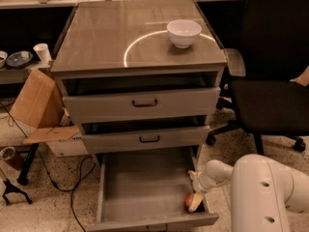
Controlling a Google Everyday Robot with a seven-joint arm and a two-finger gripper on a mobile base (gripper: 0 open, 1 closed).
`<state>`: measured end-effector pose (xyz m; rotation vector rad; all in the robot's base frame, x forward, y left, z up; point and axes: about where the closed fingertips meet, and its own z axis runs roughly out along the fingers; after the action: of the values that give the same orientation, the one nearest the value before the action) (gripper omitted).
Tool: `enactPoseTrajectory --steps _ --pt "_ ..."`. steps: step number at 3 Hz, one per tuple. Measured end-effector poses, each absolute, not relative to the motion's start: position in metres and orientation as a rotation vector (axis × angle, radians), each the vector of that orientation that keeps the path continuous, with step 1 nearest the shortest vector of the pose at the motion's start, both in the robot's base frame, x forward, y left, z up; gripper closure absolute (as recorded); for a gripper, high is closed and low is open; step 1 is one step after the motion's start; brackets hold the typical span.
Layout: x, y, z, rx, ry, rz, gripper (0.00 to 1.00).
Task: Pick apple from bottom drawer and place on counter
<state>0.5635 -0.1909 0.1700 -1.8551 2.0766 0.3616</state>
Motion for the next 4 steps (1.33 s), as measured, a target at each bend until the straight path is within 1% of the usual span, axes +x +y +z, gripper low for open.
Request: enactPoseTrajectory --steps 1,2,3,4 --pt "0.574 -0.188 0.174 -1.845 2.069 0.346 0.16" --pt "0.584 -0.186 0.178 -1.839 2.067 0.338 0.39" --pt "0.592 -0.185 0.178 -1.835 2.068 0.341 0.43" --pt "0.596 -0.184 0.179 -1.838 2.071 0.350 0.30"
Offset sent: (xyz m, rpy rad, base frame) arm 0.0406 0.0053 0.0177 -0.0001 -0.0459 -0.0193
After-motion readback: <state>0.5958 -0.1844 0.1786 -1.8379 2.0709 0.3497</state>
